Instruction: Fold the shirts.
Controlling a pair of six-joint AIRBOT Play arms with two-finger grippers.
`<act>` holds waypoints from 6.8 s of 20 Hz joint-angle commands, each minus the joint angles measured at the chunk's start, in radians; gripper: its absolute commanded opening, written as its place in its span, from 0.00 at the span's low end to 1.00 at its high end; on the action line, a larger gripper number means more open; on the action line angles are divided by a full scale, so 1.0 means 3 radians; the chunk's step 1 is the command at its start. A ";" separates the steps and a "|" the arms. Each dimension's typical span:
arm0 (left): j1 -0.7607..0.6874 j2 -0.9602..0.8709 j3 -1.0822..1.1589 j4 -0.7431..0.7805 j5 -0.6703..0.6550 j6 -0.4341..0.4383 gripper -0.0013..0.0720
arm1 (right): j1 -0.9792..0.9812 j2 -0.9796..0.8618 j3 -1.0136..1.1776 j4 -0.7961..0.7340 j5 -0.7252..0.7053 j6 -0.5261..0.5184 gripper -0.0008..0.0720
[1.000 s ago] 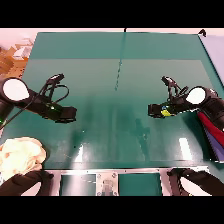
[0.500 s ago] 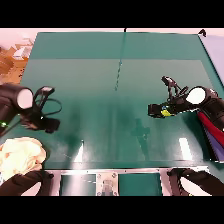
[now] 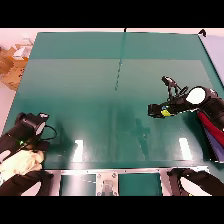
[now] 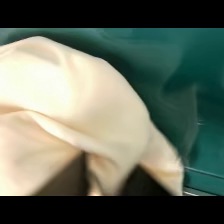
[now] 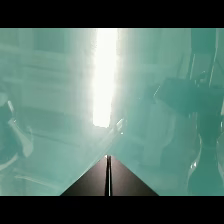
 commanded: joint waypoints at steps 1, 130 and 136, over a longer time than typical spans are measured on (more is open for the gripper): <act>0.0017 -0.0008 -0.0003 0.0123 0.0113 0.0036 0.04 | 0.0000 0.0001 -0.0001 0.0000 0.0000 0.0001 0.03; 0.0903 -0.0159 0.3099 -0.2825 0.0876 0.1689 0.04 | -0.0451 -0.0360 0.1573 0.2340 -0.0670 -0.1221 0.03; 0.0903 -0.0036 0.4814 -0.3827 0.0682 0.1863 0.04 | -0.0844 0.0251 0.3251 0.2290 -0.0627 -0.1161 0.03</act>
